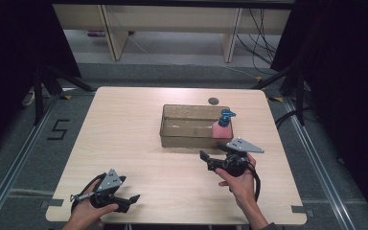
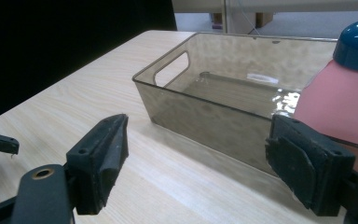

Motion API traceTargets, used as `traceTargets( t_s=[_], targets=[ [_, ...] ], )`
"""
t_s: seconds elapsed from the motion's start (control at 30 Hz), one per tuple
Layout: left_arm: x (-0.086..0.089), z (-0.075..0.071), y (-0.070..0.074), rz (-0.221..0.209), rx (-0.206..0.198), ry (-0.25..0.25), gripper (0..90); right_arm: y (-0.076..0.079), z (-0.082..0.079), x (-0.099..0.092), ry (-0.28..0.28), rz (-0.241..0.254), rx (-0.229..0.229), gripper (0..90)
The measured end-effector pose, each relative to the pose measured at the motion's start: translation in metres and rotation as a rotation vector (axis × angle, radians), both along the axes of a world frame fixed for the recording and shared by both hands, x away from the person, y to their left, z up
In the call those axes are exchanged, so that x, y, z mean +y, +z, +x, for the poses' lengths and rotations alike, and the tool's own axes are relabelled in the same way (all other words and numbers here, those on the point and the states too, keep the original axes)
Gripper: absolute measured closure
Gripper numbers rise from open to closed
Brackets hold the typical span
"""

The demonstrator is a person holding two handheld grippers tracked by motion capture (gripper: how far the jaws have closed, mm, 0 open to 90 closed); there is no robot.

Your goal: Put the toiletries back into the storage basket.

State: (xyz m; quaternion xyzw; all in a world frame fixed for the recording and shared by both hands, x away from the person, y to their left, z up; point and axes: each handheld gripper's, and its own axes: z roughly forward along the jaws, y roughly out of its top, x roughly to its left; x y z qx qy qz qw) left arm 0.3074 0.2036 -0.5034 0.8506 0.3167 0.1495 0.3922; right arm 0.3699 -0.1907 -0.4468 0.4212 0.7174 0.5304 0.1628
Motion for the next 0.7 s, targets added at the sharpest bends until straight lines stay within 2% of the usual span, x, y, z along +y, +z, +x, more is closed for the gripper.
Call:
traceTargets(
  t_s=[0.07, 0.1, 0.13, 0.17, 0.2, 0.23, 0.27, 0.37, 0.4, 0.43, 0.47, 0.5, 0.53, 0.57, 0.6, 0.67, 0.7],
  targets=[
    [0.0, 0.0, 0.0, 0.0, 0.0, 0.0, 15.4, -0.001, -0.002, 0.001, 0.01, 0.011, 0.015, 21.4],
    [0.0, 0.0, 0.0, 0.0, 0.0, 0.0, 15.4, -0.002, -0.002, 0.001, 0.011, 0.009, 0.005, 21.3],
    [0.0, 0.0, 0.0, 0.0, 0.0, 0.0, 15.4, -0.002, -0.004, 0.002, 0.002, 0.009, 0.022, 21.1],
    [0.0, 0.0, 0.0, 0.001, -0.001, -0.001, 15.4, -0.004, -0.003, 0.002, 0.01, -0.001, 0.0, 21.0],
    [0.0, 0.0, 0.0, 0.0, 0.0, 0.0, 15.4, -0.004, -0.006, 0.003, -0.006, 0.013, 0.025, 20.7],
    [0.0, 0.0, 0.0, 0.0, 0.0, 0.0, 15.4, -0.005, -0.005, 0.001, 0.005, -0.017, -0.014, 20.1],
    [0.0, 0.0, 0.0, 0.0, 0.0, 0.0, 15.4, -0.005, -0.007, 0.002, 0.011, -0.012, 0.009, 19.5],
    [0.0, 0.0, 0.0, 0.0, 0.0, -0.001, 15.4, -0.008, -0.011, 0.004, 0.016, 0.007, 0.035, 18.8],
    [0.0, 0.0, 0.0, 0.002, -0.001, -0.002, 15.4, -0.009, -0.011, 0.003, 0.02, -0.031, 0.006, 18.2],
    [0.0, 0.0, 0.0, 0.003, -0.002, -0.003, 15.4, -0.011, -0.012, 0.005, 0.02, -0.012, 0.009, 18.4],
    [0.0, 0.0, 0.0, 0.003, -0.002, -0.002, 15.4, -0.011, -0.013, 0.004, 0.035, -0.02, 0.022, 18.4],
    [0.0, 0.0, 0.0, 0.002, -0.001, -0.002, 15.4, -0.011, -0.017, 0.006, 0.027, -0.005, 0.051, 18.2],
    [0.0, 0.0, 0.0, 0.002, -0.001, -0.002, 15.4, -0.013, -0.016, 0.006, 0.047, -0.011, 0.025, 18.1],
    [0.0, 0.0, 0.0, 0.0, 0.0, 0.0, 15.4, -0.014, -0.017, 0.006, 0.037, -0.031, 0.028, 18.0],
    [0.0, 0.0, 0.0, -0.001, 0.001, 0.001, 15.4, -0.015, -0.017, 0.006, 0.059, -0.031, 0.015, 18.0],
    [0.0, 0.0, 0.0, -0.001, 0.002, 0.001, 15.4, -0.015, -0.02, 0.007, 0.05, -0.032, 0.022, 18.0],
    [0.0, 0.0, 0.0, 0.0, 0.0, 0.0, 15.4, -0.015, -0.022, 0.007, 0.047, -0.031, 0.043, 17.9]
  ],
)
